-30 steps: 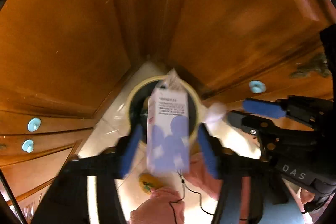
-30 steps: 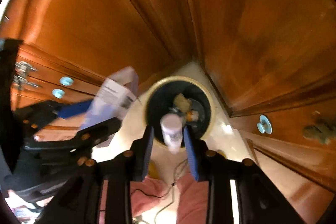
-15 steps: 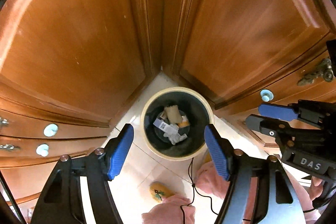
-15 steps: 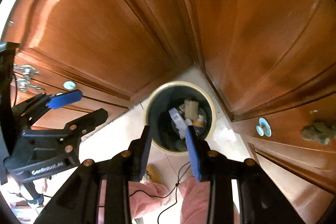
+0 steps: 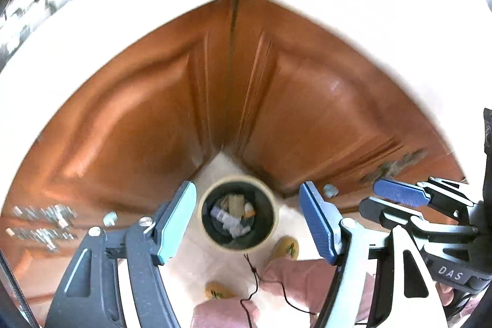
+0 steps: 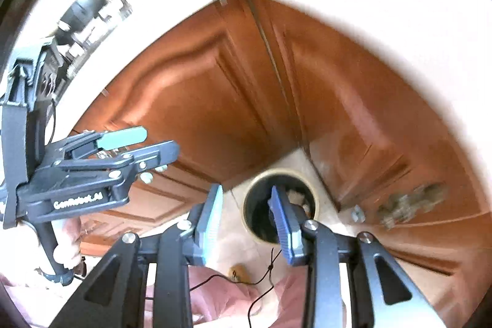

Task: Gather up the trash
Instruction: 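Raise both tools back toward the counter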

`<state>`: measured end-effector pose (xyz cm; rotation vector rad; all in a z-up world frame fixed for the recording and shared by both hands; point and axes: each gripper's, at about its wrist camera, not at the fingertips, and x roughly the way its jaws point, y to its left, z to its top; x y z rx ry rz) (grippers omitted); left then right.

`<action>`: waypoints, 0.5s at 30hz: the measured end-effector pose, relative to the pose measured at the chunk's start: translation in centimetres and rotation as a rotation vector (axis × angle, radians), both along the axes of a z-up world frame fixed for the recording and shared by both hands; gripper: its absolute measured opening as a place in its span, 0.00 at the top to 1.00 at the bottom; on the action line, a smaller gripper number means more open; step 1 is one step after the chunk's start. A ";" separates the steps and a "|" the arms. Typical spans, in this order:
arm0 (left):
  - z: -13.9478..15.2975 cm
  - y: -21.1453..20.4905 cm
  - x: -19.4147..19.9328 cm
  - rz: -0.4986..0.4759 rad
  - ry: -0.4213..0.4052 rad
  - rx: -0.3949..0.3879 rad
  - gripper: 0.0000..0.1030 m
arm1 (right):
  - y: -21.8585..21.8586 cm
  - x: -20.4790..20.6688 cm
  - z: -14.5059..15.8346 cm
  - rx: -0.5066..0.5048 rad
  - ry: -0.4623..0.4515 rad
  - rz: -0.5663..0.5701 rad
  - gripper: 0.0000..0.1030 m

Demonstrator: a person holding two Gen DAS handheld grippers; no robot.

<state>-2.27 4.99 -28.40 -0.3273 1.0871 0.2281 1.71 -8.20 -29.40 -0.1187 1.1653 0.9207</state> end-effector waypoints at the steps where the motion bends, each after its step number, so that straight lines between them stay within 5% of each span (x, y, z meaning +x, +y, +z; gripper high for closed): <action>1: 1.5 -0.3 0.3 -0.011 -0.025 0.011 0.34 | -0.3 0.1 1.3 0.011 -0.017 -0.002 0.67; 15: 19.3 -4.9 8.2 -0.170 -0.258 0.068 0.34 | -6.7 4.4 17.1 0.109 -0.199 -0.136 0.67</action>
